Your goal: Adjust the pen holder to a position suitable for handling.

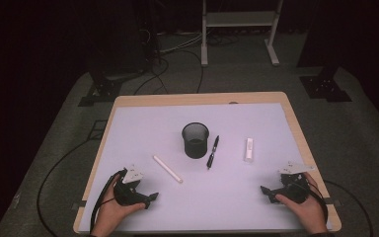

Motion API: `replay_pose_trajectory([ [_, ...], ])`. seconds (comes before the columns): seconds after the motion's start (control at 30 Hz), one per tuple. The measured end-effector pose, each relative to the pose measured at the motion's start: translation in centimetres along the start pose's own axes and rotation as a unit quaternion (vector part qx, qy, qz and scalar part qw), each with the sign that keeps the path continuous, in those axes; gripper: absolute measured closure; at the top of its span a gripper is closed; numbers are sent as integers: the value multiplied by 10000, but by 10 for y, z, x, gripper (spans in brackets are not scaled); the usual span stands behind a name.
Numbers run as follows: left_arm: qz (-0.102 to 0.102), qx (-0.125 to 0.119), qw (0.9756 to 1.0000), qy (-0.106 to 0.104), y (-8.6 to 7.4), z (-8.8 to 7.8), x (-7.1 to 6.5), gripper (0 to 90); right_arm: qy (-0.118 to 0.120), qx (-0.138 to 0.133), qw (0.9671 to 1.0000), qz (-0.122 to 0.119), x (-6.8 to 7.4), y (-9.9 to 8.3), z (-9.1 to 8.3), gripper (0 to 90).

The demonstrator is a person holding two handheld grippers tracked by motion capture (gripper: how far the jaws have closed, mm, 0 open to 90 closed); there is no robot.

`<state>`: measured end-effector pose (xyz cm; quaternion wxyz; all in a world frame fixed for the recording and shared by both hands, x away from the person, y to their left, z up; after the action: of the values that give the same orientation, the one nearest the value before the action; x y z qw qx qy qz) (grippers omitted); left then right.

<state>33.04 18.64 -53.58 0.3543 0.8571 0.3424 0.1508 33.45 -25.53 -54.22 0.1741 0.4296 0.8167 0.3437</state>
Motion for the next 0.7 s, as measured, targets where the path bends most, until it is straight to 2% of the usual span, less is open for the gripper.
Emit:
replay_pose_trajectory([
  [0.2,-43,-34,10000,30,1,-2,1,48,3,1,10000,9,0,0,0,0],
  [0.3,-13,-86,10000,12,1,-3,2,124,4,1,10000,7,0,0,0,0],
  [0.7,-55,-92,9998,-149,10,-5,1,173,3,1,10000,6,0,0,0,0],
])
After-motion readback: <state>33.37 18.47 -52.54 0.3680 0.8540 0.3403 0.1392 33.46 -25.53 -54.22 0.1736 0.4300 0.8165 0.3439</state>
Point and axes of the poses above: each handheld gripper's, and its own axes: z roughly forward along the jaws, y roughly out of its top, x roughly to its left, the point moved 8 cm from there along z, roughly forward along the jaws
